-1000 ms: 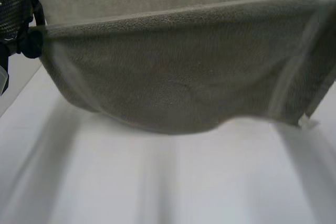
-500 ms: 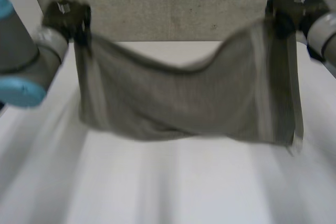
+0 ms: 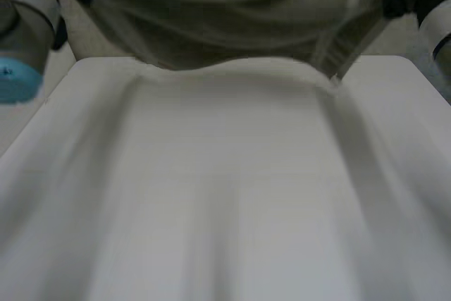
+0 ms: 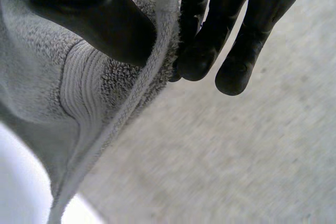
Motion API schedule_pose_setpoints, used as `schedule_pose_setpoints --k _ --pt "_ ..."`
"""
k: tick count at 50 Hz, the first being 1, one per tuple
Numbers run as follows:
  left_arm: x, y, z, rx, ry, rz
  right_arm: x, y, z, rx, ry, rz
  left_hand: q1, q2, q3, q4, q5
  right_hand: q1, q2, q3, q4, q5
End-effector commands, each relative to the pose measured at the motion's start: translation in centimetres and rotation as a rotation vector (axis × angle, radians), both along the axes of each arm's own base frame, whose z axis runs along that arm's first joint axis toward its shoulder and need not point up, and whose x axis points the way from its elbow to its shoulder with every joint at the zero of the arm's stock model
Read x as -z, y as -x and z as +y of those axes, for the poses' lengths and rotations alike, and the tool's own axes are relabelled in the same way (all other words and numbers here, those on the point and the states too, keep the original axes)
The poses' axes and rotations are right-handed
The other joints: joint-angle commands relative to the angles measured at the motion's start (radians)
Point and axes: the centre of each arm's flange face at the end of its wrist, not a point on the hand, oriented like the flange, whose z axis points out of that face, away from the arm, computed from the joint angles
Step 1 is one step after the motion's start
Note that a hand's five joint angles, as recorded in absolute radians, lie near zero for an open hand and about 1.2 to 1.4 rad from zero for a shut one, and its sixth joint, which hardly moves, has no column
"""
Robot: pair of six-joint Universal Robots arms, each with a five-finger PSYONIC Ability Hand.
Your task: Fold the towel.
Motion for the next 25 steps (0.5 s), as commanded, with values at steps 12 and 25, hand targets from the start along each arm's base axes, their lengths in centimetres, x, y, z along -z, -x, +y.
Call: schedule_pose_setpoints --k 12,25 --pt "13.5 -1.4 8.4 0.055 -0.128 -0.357 10.7 0.6 6.9 -0.034 -0.419 0.275 -0.158 -0.186 -0.204 -0.183 -0.378 0.048 0.074 0.047 0.054 0.043" --pt "10.0 -4.5 14.2 0.018 -0.027 -0.382 4.0 4.1 12.9 0.04 -0.325 0.254 -0.158 -0.186 -0.204 -0.183 -0.378 0.048 0.074 0.047 0.054 0.043"
